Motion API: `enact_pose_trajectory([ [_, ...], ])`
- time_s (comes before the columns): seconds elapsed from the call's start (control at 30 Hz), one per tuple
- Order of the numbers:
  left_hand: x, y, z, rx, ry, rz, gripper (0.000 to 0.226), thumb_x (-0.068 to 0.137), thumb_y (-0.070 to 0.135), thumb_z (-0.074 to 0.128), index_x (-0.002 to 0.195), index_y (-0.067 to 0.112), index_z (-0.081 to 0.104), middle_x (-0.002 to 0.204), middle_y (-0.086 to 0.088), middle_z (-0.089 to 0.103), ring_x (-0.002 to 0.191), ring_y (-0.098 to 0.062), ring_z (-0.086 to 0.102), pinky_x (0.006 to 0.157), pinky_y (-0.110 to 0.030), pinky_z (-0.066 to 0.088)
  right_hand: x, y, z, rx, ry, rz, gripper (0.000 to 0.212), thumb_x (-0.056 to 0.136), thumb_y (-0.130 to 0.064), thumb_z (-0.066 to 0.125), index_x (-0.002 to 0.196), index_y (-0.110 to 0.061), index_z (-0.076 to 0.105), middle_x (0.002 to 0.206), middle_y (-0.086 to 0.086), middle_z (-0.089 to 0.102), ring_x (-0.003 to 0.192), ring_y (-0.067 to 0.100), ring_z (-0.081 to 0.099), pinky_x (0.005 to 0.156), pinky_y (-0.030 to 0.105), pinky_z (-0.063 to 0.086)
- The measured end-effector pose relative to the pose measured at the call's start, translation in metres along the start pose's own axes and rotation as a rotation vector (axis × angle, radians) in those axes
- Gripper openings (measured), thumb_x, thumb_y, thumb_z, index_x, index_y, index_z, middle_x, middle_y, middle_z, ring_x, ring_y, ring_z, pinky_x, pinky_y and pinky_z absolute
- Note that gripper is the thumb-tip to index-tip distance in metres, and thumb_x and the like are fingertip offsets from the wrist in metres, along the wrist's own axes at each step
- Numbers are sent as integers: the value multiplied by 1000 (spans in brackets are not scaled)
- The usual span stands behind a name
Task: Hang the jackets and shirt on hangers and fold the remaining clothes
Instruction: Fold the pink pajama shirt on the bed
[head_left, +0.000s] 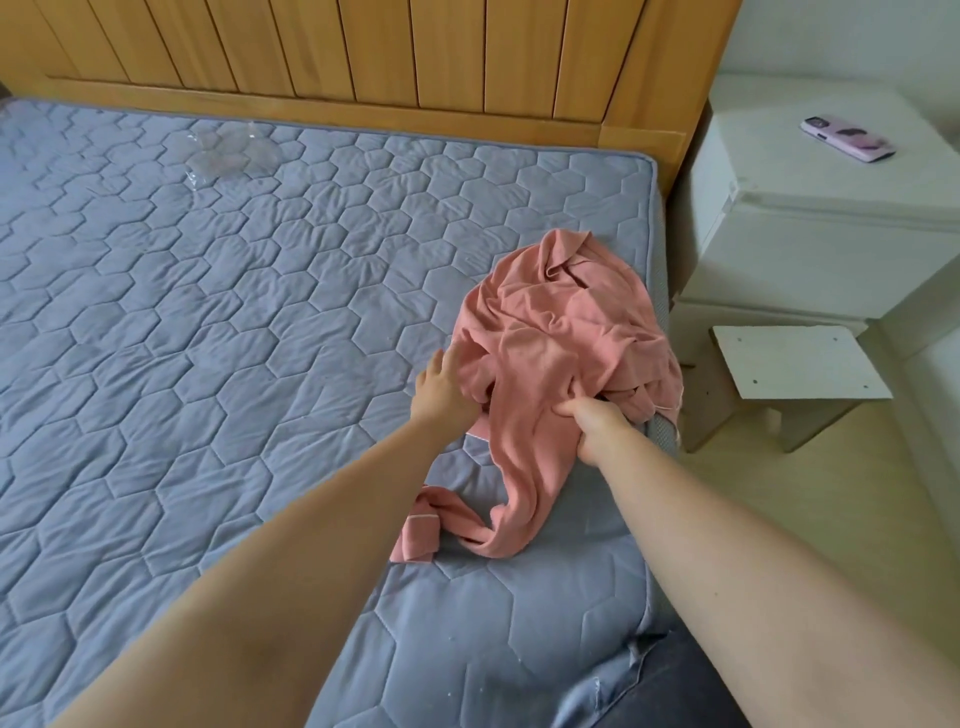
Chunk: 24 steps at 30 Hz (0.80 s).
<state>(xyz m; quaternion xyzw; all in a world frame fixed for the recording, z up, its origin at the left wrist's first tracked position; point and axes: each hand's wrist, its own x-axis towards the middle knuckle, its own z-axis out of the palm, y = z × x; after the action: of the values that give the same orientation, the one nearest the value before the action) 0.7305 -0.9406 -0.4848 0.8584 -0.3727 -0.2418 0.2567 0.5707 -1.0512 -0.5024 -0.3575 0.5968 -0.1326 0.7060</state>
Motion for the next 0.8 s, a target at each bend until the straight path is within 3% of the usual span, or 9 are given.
enact_pose_trajectory([
  [0.1, 9, -4, -3, 85, -14, 10, 90, 79, 36, 66, 151, 33, 12, 150, 1, 25, 135, -31, 28, 106, -44, 30, -2, -36, 3, -113, -109, -130, 65, 70, -5, 70, 129, -29, 57, 120, 6, 64, 101, 23, 58, 89, 33, 47],
  [0.17, 16, -6, -1, 147, -35, 9, 92, 75, 48, 64, 150, 36, 13, 148, 3, 28, 134, -31, 31, 104, -45, 33, -7, -76, -11, -133, 14, -263, 63, 60, -20, 83, 119, -24, 62, 113, 5, 65, 98, 21, 59, 84, 31, 47],
  [0.23, 22, -1, 4, 128, -55, -60, 93, 74, 49, 64, 150, 37, 11, 143, -1, 33, 130, -35, 35, 97, -45, 37, -15, -113, -36, 3, 246, -450, 45, 74, -13, 74, 117, -13, 62, 99, 7, 63, 95, 22, 58, 74, 30, 48],
  [0.3, 25, 5, 10, 21, -72, -102, 90, 76, 41, 64, 150, 35, 13, 140, -9, 39, 125, -38, 43, 95, -43, 41, -20, -132, -59, 49, 432, -590, 56, 84, -8, 65, 137, -9, 46, 126, 11, 57, 115, 24, 54, 93, 34, 48],
  [0.4, 27, 11, 17, -26, -101, -118, 71, 88, 28, 59, 149, 24, 23, 132, -14, 52, 117, -36, 52, 90, -37, 44, -35, -110, -69, -438, 519, -714, 74, 86, -6, 61, 149, -14, 23, 151, 10, 31, 138, 26, 32, 113, 34, 27],
  [0.5, 27, 16, 15, 29, -63, -82, 33, 97, 28, 45, 121, 8, 57, 109, -14, 64, 100, -33, 58, 76, -32, 42, -46, -65, -58, -1169, 344, -1107, 81, 74, 5, 56, 145, -28, 33, 149, 6, 27, 137, 31, 29, 108, 39, 33],
  [0.6, 28, 10, 8, -61, -73, -58, 19, 95, 21, 48, 88, 8, 61, 71, -1, 52, 78, -24, 49, 60, -27, 36, -46, -21, -33, -1819, -32, -1159, 78, 76, 5, 54, 145, -24, 35, 158, 11, 11, 144, 33, 11, 112, 48, 25],
  [0.67, 28, 5, 5, -187, -61, -95, 18, 95, 19, 50, 82, 11, 58, 66, 2, 46, 75, -19, 45, 56, -24, 34, -42, 5, -19, -2038, -159, -1113, 67, 82, -1, 52, 144, -22, 37, 153, 12, 24, 139, 33, 25, 113, 47, 22],
  [0.8, 26, -7, -7, -720, -268, -255, 19, 98, 13, 49, 83, 11, 60, 87, -10, 56, 79, -21, 51, 70, -30, 43, -42, 21, -22, -2202, -280, -769, 48, 90, -1, 45, 136, -16, 43, 132, 11, 51, 115, 31, 54, 90, 39, 43],
])
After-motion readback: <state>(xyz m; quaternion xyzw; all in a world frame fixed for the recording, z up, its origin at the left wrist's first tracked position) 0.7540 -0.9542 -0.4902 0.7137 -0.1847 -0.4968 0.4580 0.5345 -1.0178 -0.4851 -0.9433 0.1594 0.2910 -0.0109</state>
